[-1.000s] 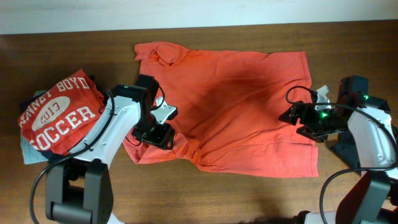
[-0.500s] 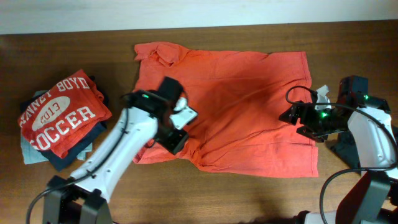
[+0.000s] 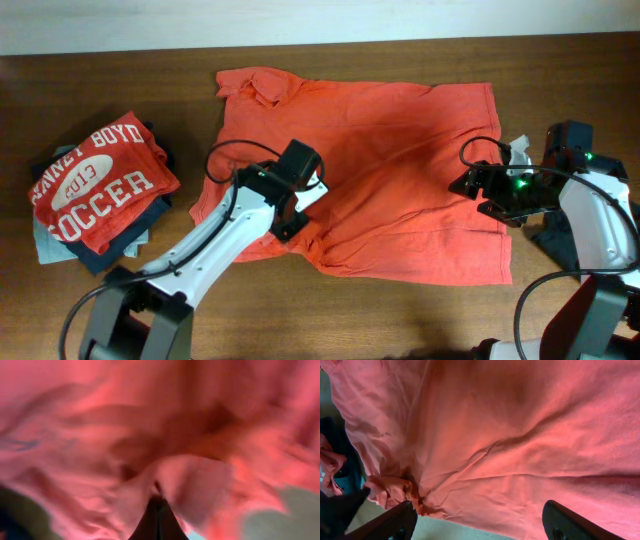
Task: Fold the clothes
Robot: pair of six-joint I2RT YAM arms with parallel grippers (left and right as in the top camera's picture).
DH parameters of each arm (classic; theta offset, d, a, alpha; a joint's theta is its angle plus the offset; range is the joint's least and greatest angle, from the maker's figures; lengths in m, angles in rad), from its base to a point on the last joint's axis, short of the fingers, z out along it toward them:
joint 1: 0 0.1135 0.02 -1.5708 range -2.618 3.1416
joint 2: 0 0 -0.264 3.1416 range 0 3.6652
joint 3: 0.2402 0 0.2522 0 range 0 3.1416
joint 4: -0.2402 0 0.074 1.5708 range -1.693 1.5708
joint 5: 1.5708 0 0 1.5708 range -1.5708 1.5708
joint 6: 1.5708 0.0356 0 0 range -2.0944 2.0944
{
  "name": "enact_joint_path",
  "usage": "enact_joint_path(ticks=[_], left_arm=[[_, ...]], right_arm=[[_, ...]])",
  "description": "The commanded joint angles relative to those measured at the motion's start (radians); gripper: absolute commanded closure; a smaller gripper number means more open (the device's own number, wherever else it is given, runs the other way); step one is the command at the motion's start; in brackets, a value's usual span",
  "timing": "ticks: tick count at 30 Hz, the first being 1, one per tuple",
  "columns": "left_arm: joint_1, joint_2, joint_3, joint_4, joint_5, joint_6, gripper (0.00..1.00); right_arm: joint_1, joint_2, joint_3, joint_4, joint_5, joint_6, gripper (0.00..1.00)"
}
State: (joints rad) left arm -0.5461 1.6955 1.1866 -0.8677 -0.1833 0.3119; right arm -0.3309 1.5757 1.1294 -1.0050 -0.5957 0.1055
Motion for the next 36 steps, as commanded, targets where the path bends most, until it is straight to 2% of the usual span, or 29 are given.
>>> enact_joint_path(ticks=[1,6,10,13,18,23,28,29,30,32,34,36], left_arm=[[0.087,0.017,-0.011,0.049,-0.257,-0.159,1.0],[0.235,0.014,-0.008,0.058,-0.194,-0.163,1.0],[0.255,-0.014,0.022,-0.018,-0.114,-0.169,1.0],[0.224,-0.07,0.064,-0.071,-0.072,-0.15,1.0],[0.12,-0.188,0.081,-0.104,-0.005,-0.032,0.97],[0.041,-0.183,0.047,-0.183,0.055,-0.03,1.0],[0.011,-0.171,-0.034,-0.141,0.063,-0.029,0.99],[0.011,-0.171,-0.045,-0.129,0.063,-0.03,0.86],[0.012,-0.171,-0.06,-0.116,0.063,-0.03,0.59],[0.012,-0.171,-0.076,-0.1,0.064,-0.03,0.37],[0.012,-0.169,-0.097,-0.068,0.064,-0.03,0.26],[0.012,-0.167,-0.114,-0.039,0.064,-0.03,0.26]], right_arm=[[0.003,-0.003,0.015,0.002,0.005,0.0,0.15],[0.003,-0.003,0.015,0.002,0.005,0.0,0.15],[0.003,-0.003,0.015,-0.002,0.005,0.0,0.15],[0.003,-0.003,0.015,-0.002,0.005,0.0,0.15],[0.003,-0.003,0.015,-0.001,0.005,0.0,0.15],[0.003,-0.003,0.015,-0.001,0.005,0.0,0.15],[0.003,-0.003,0.015,0.0,0.005,0.0,0.14],[0.003,-0.003,0.015,0.0,0.005,0.0,0.14],[0.003,-0.003,0.015,-0.001,0.005,0.0,0.14],[0.003,-0.003,0.015,-0.001,0.005,0.0,0.14],[0.003,-0.003,0.015,-0.001,0.005,0.0,0.14],[0.003,-0.003,0.015,-0.001,0.005,0.0,0.14]])
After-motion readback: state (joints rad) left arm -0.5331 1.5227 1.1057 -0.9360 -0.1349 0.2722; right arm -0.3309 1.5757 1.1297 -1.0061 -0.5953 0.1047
